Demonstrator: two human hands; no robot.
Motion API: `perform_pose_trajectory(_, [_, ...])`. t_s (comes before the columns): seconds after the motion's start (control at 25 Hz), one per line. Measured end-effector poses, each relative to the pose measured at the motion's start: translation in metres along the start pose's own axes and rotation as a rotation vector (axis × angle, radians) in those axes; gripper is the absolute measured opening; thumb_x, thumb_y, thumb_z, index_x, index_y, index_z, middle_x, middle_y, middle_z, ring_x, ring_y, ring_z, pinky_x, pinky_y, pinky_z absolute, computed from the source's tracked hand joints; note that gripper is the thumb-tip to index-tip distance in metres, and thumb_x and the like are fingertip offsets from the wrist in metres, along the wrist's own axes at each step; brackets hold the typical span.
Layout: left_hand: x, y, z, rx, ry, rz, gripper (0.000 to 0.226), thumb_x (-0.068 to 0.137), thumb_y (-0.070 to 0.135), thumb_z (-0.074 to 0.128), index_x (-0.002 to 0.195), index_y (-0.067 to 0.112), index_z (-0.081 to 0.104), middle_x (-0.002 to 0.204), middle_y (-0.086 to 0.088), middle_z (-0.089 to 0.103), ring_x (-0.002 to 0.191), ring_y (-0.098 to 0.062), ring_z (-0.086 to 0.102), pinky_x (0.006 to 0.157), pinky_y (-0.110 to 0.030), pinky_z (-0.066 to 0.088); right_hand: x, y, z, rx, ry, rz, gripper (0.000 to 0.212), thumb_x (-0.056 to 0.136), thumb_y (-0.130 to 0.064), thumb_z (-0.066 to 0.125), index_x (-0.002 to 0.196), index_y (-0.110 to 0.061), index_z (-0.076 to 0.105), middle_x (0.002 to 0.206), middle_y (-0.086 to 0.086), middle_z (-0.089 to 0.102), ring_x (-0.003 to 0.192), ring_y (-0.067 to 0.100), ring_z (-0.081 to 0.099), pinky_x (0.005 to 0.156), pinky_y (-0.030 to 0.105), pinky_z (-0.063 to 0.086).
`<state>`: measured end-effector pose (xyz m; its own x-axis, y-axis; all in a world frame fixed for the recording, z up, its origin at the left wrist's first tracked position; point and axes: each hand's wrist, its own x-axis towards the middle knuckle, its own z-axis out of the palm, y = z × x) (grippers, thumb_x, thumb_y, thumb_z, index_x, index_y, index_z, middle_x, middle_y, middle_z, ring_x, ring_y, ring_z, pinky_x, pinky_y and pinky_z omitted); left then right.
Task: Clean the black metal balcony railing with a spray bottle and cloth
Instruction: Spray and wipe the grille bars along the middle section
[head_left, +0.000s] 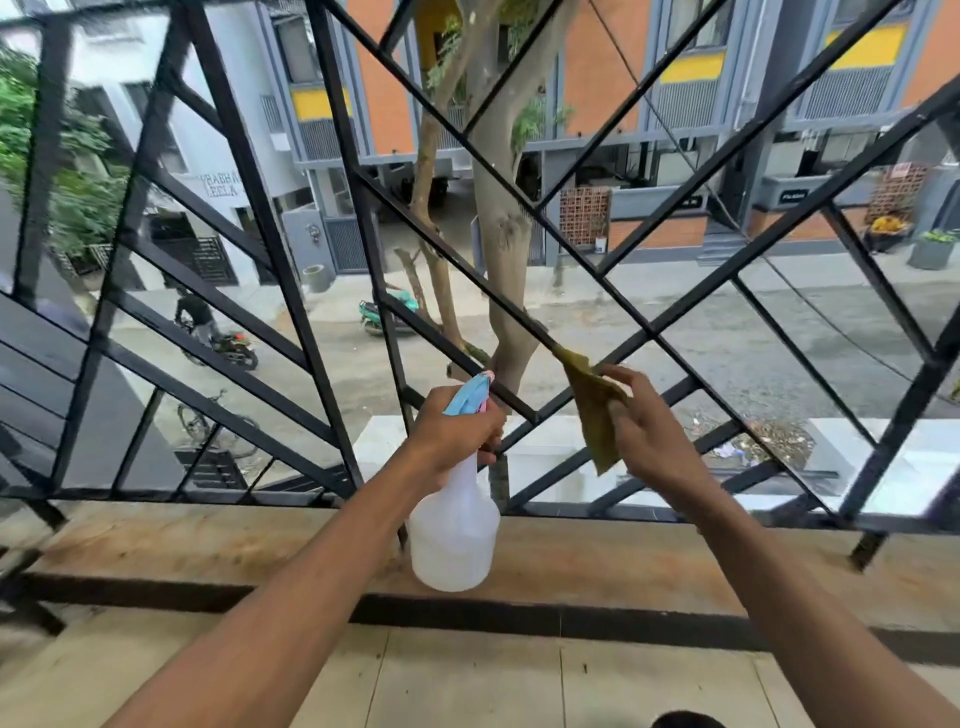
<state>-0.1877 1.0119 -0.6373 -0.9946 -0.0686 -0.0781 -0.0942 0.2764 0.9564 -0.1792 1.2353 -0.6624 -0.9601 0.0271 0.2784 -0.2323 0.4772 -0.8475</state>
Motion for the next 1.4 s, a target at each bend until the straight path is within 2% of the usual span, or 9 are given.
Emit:
perform_pose_trajectory(0.08, [0.000,-0.011,0.006,0.026,-0.001,0.004,0.002,0.087,0.007,0.066,0.085,0.007,0.067,0.077,-0.013,0.065,0.073,-0.021,0.063,0.053,-0.022,0.051,-0.016,0.014,-0.003,0.399,0.044,0.249,0.030,0.108,-0.010,0.038,0.132,-0.013,0.055,0.115,0.009,0.067,0.102,0.024,0.067,0.083,0.038,0.055])
perform_pose_trajectory(0.24, [0.003,-0.034,0.018,0.043,-0.037,-0.008,0.006,0.085,0.009,0.068,0.081,0.012,0.065,0.079,-0.013,0.063,0.074,-0.021,0.062,0.060,-0.027,0.055,-0.035,0.024,-0.013,0.818,0.188,0.506,0.027,0.106,-0.002,0.038,0.116,-0.005,0.062,0.102,0.013,0.068,0.086,0.021,0.066,0.088,0.044,0.050])
perform_pose_trajectory(0.4, [0.004,-0.045,0.035,0.025,-0.066,-0.004,0.007,0.087,0.010,0.067,0.080,0.012,0.067,0.081,-0.013,0.067,0.078,-0.021,0.065,0.059,-0.028,0.056,-0.034,0.019,-0.020,0.228,0.389,0.176,0.034,0.105,-0.012,0.048,0.138,-0.014,0.054,0.120,0.004,0.066,0.096,0.010,0.065,0.088,0.034,0.057])
perform_pose_trajectory(0.56, [0.015,-0.036,0.051,-0.048,-0.102,-0.004,0.006,0.084,0.012,0.069,0.086,0.015,0.064,0.091,-0.016,0.065,0.085,-0.025,0.064,0.059,-0.026,0.054,0.010,-0.001,-0.015,-0.354,0.458,-0.330,0.068,0.090,0.017,0.042,0.154,-0.007,0.034,0.138,0.025,0.056,0.113,0.040,0.060,0.085,0.040,0.050])
perform_pose_trajectory(0.64, [0.017,-0.033,0.058,-0.060,-0.112,-0.010,0.012,0.081,0.012,0.070,0.088,0.017,0.062,0.093,-0.015,0.064,0.083,-0.024,0.063,0.058,-0.025,0.055,0.038,-0.009,0.000,-0.771,0.340,-0.443,0.070,0.088,0.019,0.024,0.156,0.002,0.019,0.162,0.028,0.017,0.147,0.044,0.026,0.118,0.047,0.033])
perform_pose_trajectory(0.8, [0.017,-0.037,0.062,-0.051,-0.124,-0.009,0.009,0.088,0.011,0.069,0.094,0.017,0.066,0.090,-0.011,0.062,0.081,-0.020,0.062,0.061,-0.026,0.058,0.065,0.010,0.008,-1.211,0.247,-0.421,0.054,0.103,0.001,0.013,0.154,0.011,-0.005,0.160,0.033,-0.015,0.151,0.046,-0.011,0.125,0.053,0.008])
perform_pose_trajectory(0.96, [0.021,-0.047,0.065,-0.045,-0.115,-0.035,0.010,0.089,0.016,0.070,0.098,0.019,0.066,0.095,-0.011,0.064,0.085,-0.022,0.063,0.065,-0.029,0.060,0.058,0.021,0.001,-1.363,0.219,-0.466,0.057,0.104,-0.010,0.012,0.153,0.012,-0.008,0.160,0.032,-0.011,0.152,0.045,-0.006,0.125,0.052,0.004])
perform_pose_trajectory(1.16, [0.017,-0.043,0.077,-0.044,-0.143,-0.018,0.005,0.089,0.011,0.067,0.094,0.012,0.067,0.089,-0.013,0.062,0.081,-0.020,0.061,0.058,-0.024,0.056,0.047,0.013,0.005,-1.430,0.086,-0.329,0.058,0.098,-0.006,0.019,0.149,0.021,0.010,0.154,0.037,0.026,0.142,0.045,0.034,0.116,0.045,0.031])
perform_pose_trajectory(1.4, [0.011,-0.043,0.070,-0.060,-0.137,-0.043,0.009,0.089,0.011,0.068,0.097,0.015,0.066,0.091,-0.013,0.064,0.083,-0.022,0.062,0.059,-0.025,0.057,0.058,-0.013,0.033,-1.329,-0.076,-0.240,0.035,0.100,-0.004,0.037,0.127,0.010,0.055,0.122,0.030,0.055,0.104,0.034,0.060,0.067,0.034,0.052])
